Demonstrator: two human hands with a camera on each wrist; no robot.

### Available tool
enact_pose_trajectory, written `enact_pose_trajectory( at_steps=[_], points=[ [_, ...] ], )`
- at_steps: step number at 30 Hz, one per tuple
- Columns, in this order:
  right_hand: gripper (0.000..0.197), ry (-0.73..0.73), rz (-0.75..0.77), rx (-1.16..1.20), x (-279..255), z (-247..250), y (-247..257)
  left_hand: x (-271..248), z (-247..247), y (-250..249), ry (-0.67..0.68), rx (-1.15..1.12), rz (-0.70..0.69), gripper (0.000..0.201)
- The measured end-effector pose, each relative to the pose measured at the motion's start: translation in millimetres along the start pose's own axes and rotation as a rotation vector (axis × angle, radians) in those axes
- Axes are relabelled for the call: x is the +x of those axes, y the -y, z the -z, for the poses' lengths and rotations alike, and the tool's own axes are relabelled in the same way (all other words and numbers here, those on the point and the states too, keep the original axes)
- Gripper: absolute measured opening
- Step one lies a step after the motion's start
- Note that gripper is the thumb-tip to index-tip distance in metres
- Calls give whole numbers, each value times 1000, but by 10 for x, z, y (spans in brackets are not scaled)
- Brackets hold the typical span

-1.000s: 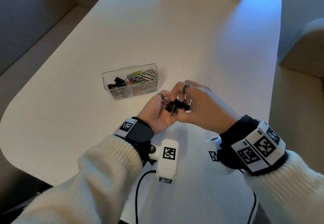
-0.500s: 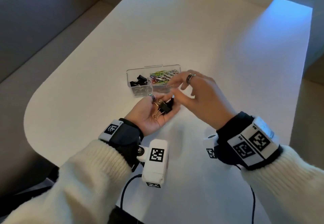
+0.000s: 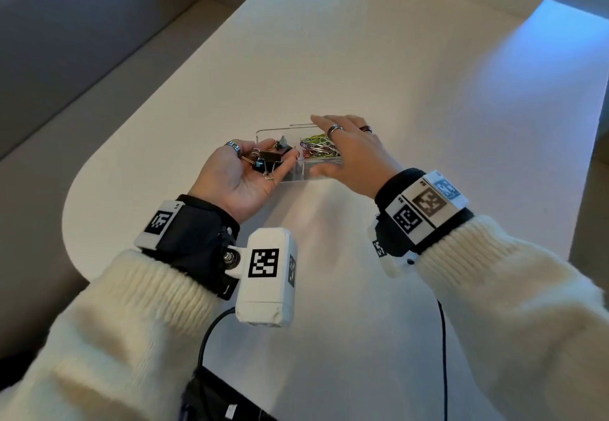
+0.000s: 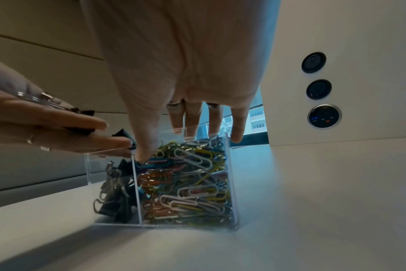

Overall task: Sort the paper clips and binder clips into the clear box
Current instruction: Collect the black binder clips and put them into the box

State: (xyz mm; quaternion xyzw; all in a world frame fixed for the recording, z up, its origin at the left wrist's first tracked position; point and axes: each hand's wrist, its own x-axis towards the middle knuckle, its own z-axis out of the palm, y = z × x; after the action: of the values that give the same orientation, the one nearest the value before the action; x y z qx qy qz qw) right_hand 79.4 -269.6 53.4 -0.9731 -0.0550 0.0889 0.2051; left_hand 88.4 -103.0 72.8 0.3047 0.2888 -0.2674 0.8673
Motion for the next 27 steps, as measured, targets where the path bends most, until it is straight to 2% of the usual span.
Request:
enact_pose_trajectory(
  at_steps=[3, 6, 10, 13, 17, 22, 27],
  points=[
    [68, -32, -16, 22, 39, -5, -24, 0, 20, -23, 9, -19, -23, 26],
    [67, -29, -23, 31, 47, 8, -29, 5, 50, -68, 35, -28, -22, 42],
    [66, -27, -24, 66, 35, 27, -25, -31, 41, -96, 65, -6, -28, 44],
    [66, -23, -27, 77, 30, 41, -26, -56, 32, -92, 45, 20, -30, 41],
    [66, -24, -28, 74, 29, 37, -24, -115, -19, -71, 49, 140, -19, 20],
    [67, -20, -26, 78, 33, 22, -30, -157, -85, -76, 36, 233, -62, 25],
    [67, -21, -26, 80, 35, 23, -31, -100, -17, -75, -49, 370, -233, 19]
  ],
)
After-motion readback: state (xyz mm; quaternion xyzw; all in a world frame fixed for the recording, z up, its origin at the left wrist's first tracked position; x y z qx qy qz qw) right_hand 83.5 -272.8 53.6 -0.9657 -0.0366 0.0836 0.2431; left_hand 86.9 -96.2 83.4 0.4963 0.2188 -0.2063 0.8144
